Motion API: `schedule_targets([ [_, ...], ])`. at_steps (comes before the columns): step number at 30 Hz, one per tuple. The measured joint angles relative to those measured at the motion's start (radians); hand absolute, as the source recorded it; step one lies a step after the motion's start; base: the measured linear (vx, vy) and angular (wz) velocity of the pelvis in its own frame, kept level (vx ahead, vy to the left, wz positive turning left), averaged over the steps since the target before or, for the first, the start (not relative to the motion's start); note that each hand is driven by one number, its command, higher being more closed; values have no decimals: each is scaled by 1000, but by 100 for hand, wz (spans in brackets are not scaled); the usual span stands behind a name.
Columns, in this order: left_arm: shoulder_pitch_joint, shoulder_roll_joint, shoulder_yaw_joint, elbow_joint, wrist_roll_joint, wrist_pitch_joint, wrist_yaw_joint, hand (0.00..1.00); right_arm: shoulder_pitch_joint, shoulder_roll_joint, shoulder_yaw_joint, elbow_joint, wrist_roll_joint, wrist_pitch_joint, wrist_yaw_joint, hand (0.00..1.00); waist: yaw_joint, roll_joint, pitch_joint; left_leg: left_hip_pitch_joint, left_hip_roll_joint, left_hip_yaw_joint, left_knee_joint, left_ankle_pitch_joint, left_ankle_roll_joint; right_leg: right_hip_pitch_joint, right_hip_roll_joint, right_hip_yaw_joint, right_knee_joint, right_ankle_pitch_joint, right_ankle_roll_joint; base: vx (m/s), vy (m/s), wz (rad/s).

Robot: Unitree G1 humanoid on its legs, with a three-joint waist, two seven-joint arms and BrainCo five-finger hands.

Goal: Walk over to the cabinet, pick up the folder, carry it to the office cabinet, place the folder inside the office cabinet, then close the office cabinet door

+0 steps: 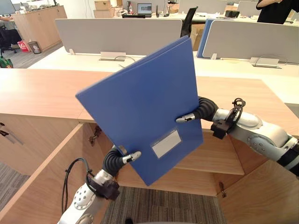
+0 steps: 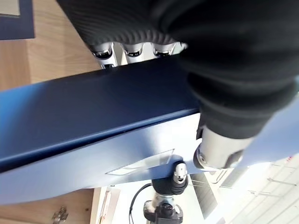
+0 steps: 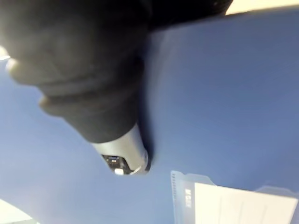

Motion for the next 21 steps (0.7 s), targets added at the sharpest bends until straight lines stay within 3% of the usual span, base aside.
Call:
schedule_targets([
  [7,-2,-5,-42,103,-13,48,-53,0,86,49,-70,-22,-180,0,16,100,-3,1,-2,-5,1,2,0,4,1,-11,0,3,10,0,0,0,0,0],
  [11,-58,-4,-116,250,-122,93,-133,0,128,102,-93,-21,-300,1,18,100,-10,1,-3,-5,1,4,-1,8,3,-15,0,6,11,-1,0,-21,4,-1],
  [13,-70,-6,-138,294,-125,105,-148,0,134,118,-93,-22,-336,1,15,100,-15,0,-5,-7,7,4,-1,8,4,-16,0,7,11,-1,0,-32,2,-3],
  [17,-89,-63,-162,535,-73,151,-161,0,205,235,-169,-61,-428,0,2,100,-23,-3,-7,-20,17,15,-1,8,4,-27,3,13,-7,6,-4,-24,3,-9],
  [19,-71,-138,-97,611,39,167,-123,0,275,351,-299,-121,-571,-2,-29,100,-22,-3,-7,-22,15,20,0,11,3,-33,10,20,-7,16,-5,6,-14,-10],
  [20,-62,-217,-14,672,88,173,-91,0,295,459,-373,-158,-718,-18,-60,100,-25,-3,-7,-21,17,25,0,12,3,-35,14,26,-7,18,-8,7,-12,-11],
  [21,-63,-252,20,700,96,172,-78,0,302,496,-392,-167,-778,-36,-77,100,-27,-3,-8,-22,19,25,0,12,3,-35,14,27,-8,18,-8,0,-10,-5],
])
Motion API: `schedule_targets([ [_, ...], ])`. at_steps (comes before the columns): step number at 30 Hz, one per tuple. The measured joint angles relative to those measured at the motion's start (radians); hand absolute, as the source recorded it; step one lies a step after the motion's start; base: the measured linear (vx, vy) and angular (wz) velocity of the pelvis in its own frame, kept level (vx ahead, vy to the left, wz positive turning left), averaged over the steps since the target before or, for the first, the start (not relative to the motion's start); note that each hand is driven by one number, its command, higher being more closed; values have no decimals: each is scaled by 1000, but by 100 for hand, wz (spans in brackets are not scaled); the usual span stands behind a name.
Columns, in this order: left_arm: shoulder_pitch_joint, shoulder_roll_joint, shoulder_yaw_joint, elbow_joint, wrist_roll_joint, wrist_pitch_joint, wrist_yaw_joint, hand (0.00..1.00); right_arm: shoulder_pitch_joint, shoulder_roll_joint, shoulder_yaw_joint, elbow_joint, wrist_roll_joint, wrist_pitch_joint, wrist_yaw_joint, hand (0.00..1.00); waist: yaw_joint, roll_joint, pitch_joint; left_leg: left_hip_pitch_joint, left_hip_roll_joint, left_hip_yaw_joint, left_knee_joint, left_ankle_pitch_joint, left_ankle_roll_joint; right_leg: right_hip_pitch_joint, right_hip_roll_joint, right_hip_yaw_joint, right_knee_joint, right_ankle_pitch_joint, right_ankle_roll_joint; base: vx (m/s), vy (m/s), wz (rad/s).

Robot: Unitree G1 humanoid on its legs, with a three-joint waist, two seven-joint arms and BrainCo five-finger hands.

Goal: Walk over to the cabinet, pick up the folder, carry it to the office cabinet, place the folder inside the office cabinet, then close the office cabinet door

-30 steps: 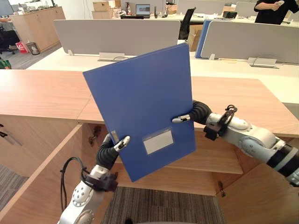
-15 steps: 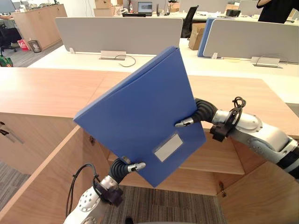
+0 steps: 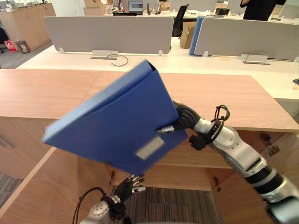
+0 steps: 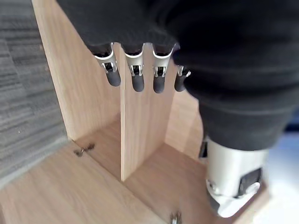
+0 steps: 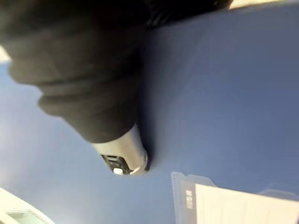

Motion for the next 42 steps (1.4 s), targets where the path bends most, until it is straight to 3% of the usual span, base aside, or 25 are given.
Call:
schedule_targets([
  [1,-9,-60,63,67,37,-2,35,0,18,62,-26,-13,-141,-39,-42,100,-2,-2,-7,-1,2,-1,0,0,0,2,0,0,-5,1,-1,0,0,0],
  [3,-23,-109,138,180,80,-3,82,0,47,120,-23,-14,-298,-79,-86,100,-2,-5,-17,-1,8,-1,0,-1,-1,5,0,1,-12,3,-4,0,0,0],
  [8,-27,-135,297,431,198,-3,175,0,186,133,9,-12,-460,-103,-93,100,-6,-11,-19,0,14,-1,0,0,-2,7,6,1,-16,6,-9,0,0,0],
  [14,-37,-144,432,658,254,-1,217,0,204,116,174,33,-442,-123,-59,100,-13,-16,-16,4,22,10,0,0,-5,7,12,9,-21,15,-13,-23,2,-6],
  [20,-29,-142,550,778,268,10,225,0,194,114,388,288,-419,-121,45,100,-1,-17,4,16,25,22,0,-14,-10,12,17,27,-23,9,-12,-33,5,-7],
  [23,-18,-145,587,797,307,12,226,0,194,117,414,414,-427,-113,78,100,4,-14,27,15,24,23,0,-15,-10,10,15,30,-22,9,-11,-8,3,-1],
  [26,-12,-146,625,797,334,14,228,0,194,149,396,572,-494,-102,78,100,14,-7,47,12,22,23,1,-17,-10,6,14,31,-21,7,-9,0,0,0],
  [29,-19,-162,654,795,345,13,236,0,192,231,277,730,-580,-63,49,100,26,2,77,-1,12,26,6,-22,-6,-26,8,43,2,-1,0,13,20,-19],
  [31,-26,-188,668,775,345,13,239,0,141,295,180,791,-572,-24,-2,100,42,14,130,-10,13,58,8,-30,0,-93,-11,39,70,-28,-8,-22,19,-60],
  [34,-22,-195,689,774,345,9,244,0,124,392,86,822,-504,2,-54,100,47,23,149,-2,11,93,34,-42,-1,-115,-83,-113,139,-30,-3,48,78,-37],
  [37,-21,-199,698,755,355,8,251,0,124,459,24,822,-418,4,-101,100,54,24,153,0,25,90,70,-76,-12,-113,-74,-118,173,-33,3,75,-32,-8],
  [42,-31,-198,694,736,426,7,251,0,135,475,-20,823,-377,24,-154,100,53,1,200,-9,28,71,125,-108,-18,-89,-86,-163,181,-45,20,-1,-9,10],
])
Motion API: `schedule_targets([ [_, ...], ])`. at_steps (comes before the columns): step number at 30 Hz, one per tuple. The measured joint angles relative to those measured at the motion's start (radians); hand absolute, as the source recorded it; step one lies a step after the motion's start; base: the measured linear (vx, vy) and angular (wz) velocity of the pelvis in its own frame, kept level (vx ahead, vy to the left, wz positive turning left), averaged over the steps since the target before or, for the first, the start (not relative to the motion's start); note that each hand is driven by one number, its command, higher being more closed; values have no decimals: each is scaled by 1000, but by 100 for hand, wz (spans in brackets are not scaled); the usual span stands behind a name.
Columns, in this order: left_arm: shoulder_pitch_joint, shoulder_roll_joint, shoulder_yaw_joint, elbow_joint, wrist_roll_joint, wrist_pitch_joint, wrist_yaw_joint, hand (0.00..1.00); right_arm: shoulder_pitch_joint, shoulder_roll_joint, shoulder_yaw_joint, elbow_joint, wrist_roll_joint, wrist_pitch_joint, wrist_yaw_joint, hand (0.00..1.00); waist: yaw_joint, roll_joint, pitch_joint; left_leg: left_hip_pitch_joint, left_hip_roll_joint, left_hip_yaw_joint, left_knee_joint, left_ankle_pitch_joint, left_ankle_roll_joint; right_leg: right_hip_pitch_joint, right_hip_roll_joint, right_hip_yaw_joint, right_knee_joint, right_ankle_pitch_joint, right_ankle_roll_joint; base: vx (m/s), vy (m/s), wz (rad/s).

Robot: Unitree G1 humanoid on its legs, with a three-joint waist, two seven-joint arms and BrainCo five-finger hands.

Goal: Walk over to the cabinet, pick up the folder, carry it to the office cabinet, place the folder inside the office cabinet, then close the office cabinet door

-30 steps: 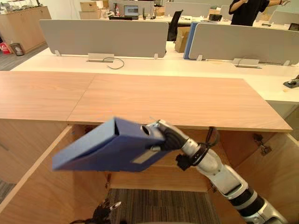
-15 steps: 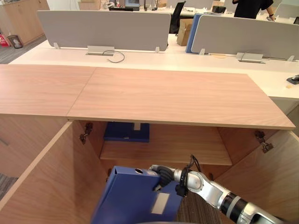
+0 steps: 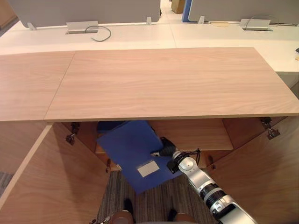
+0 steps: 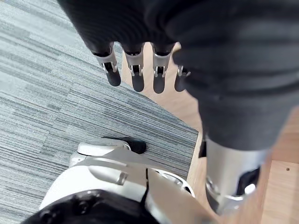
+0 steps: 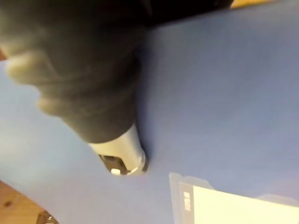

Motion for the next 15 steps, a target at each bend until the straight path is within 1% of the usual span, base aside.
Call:
schedule_targets([
  [1,-4,1,-4,-2,2,0,1,0,0,0,-6,0,0,5,-5,100,0,1,7,-13,-1,-2,17,-9,-2,0,-3,-2,-4,-2,2,-91,18,14],
  [2,-14,1,-18,-16,8,-1,6,0,-1,2,-29,1,1,8,-13,100,-6,6,32,-60,3,-16,89,-39,2,-12,-10,-17,-5,-8,3,-100,16,18],
  [3,-20,1,-25,-24,9,-3,9,0,-1,3,-43,1,5,9,-15,100,-10,12,45,-85,8,-25,125,-53,2,-18,-10,-26,1,-9,3,-145,16,24],
  [4,-33,2,-37,-32,8,-6,12,0,-5,2,-51,1,36,13,-22,100,-11,20,66,-122,18,-33,178,-74,4,-31,-8,-33,13,-12,0,-138,17,18],
  [5,-55,6,-52,-41,5,-12,17,0,-13,7,-81,1,97,15,-29,100,-10,32,99,-183,37,-45,260,-100,8,-67,-3,-36,46,-22,-3,-134,19,11],
  [6,-68,9,-58,-42,3,-13,21,0,-18,9,-93,2,137,15,-33,100,-11,36,112,-209,42,-49,289,-107,9,-87,-3,-38,66,-28,-5,-125,28,6],
  [7,-89,15,-71,-49,-4,-14,23,0,-35,14,-127,18,237,14,-37,100,-11,39,136,-248,48,-54,329,-117,14,-126,-8,-39,113,-42,-8,-88,22,6],
  [8,-95,17,-78,-61,-4,-15,24,0,-49,16,-145,32,290,15,-42,100,-11,39,148,-262,48,-55,343,-120,15,-142,-12,-39,134,-50,-8,-100,24,8],
  [9,-109,21,-90,-79,-9,-20,26,0,-74,15,-173,37,411,15,-60,100,-12,40,177,-280,48,-56,369,-126,18,-167,-22,-39,177,-65,-9,-102,25,5],
  [10,-121,26,-95,-85,-14,-23,26,0,-110,14,-205,36,483,15,-79,100,-13,41,201,-296,48,-59,396,-135,20,-186,-31,-39,212,-79,-9,-103,27,4],
  [11,-124,31,-97,-85,-18,-23,26,0,-130,14,-220,36,504,15,-90,100,-15,42,210,-302,48,-60,408,-140,21,-193,-36,-38,230,-87,-9,-96,26,4],
  [12,-124,38,-108,-89,-22,-26,25,0,-167,9,-243,35,563,15,-104,100,-17,44,218,-316,47,-61,436,-151,23,-210,-46,-38,267,-103,-8,-72,15,8],
  [13,-123,36,-111,-103,-26,-28,25,0,-200,2,-264,35,660,13,-109,100,-15,47,223,-326,45,-66,462,-163,23,-220,-56,-38,300,-120,-8,-61,10,11],
  [14,-122,34,-113,-107,-27,-29,25,0,-216,4,-283,32,699,13,-109,100,-13,48,229,-327,45,-70,475,-169,24,-220,-59,-39,315,-129,-7,-52,2,16],
  [15,-120,33,-114,-116,-30,-32,25,0,-243,18,-331,22,798,5,-110,100,-11,48,234,-336,43,-75,502,-182,24,-227,-73,-44,354,-155,-3,-53,-11,24],
])
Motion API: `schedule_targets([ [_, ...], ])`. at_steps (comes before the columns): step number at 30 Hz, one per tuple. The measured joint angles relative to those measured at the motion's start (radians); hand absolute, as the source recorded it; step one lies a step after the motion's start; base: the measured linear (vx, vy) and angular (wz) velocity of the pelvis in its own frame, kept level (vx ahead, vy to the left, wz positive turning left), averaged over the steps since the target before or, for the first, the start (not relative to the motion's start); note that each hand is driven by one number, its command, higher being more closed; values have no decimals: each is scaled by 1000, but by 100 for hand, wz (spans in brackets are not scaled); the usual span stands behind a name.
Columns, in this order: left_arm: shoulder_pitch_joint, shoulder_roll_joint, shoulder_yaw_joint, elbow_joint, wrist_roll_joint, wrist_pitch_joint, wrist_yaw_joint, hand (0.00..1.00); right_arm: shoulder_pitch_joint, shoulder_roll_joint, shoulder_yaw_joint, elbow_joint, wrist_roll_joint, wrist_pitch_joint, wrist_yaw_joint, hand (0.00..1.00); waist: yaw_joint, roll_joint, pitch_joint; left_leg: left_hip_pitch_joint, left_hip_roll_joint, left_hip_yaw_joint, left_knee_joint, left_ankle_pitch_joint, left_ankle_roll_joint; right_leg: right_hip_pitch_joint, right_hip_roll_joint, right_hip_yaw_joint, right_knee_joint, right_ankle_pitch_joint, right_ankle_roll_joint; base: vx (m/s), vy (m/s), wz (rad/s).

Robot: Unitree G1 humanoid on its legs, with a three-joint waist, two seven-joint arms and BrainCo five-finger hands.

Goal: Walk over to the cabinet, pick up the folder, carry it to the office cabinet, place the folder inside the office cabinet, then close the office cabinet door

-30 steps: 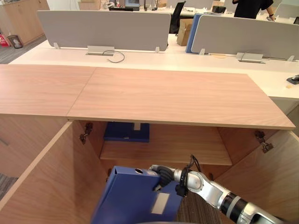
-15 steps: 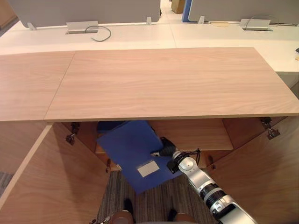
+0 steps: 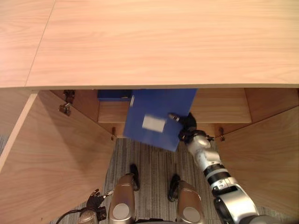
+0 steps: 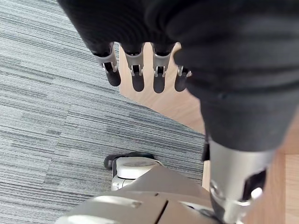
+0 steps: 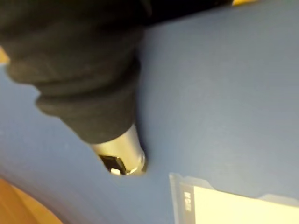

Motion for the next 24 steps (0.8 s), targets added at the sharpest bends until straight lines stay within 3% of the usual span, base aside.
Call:
schedule_targets([
  [1,2,-1,0,-14,-1,-1,0,0,-18,18,-43,-34,142,-25,-1,100,1,1,3,-14,-3,-7,35,-18,0,-9,-16,-8,46,-29,3,-52,-18,27],
  [2,4,-3,0,-22,-3,0,0,0,-25,30,-67,-60,214,-43,-1,100,3,3,6,-21,-4,-12,55,-27,-1,-12,-23,-10,69,-43,4,-43,-27,28],
  [4,15,-18,2,-66,-21,3,3,0,-55,94,-159,-121,431,-101,-49,100,11,8,9,-57,-13,-34,121,-58,-1,-26,-55,-32,149,-90,4,-6,-26,34],
  [7,21,-32,2,-122,-22,7,13,0,-66,114,-237,-138,546,-183,-87,100,21,14,12,-107,-35,-62,165,-64,2,-47,-99,-79,217,-125,4,38,-12,55],
  [9,20,-43,4,-157,-32,9,29,0,-95,111,-322,-163,586,-278,-136,100,31,17,13,-143,-54,-84,201,-70,5,-54,-143,-134,270,-148,2,10,20,55],
  [11,17,-51,5,-174,-44,9,30,0,-139,51,-400,-159,616,-315,-197,100,38,22,16,-161,-80,-96,216,-71,7,-56,-182,-161,309,-167,3,-26,12,45],
  [16,17,-59,-20,-183,-62,12,26,0,-317,-111,-523,-4,649,-301,-243,100,37,61,21,-222,-120,-125,254,-69,12,-83,-234,-195,366,-192,3,-80,10,32],
  [24,19,-60,-78,-187,-64,18,24,0,-567,-325,-518,264,704,-221,-264,100,45,125,19,-306,-177,-124,260,-36,30,-176,-310,-194,443,-205,-3,-82,34,18],
])
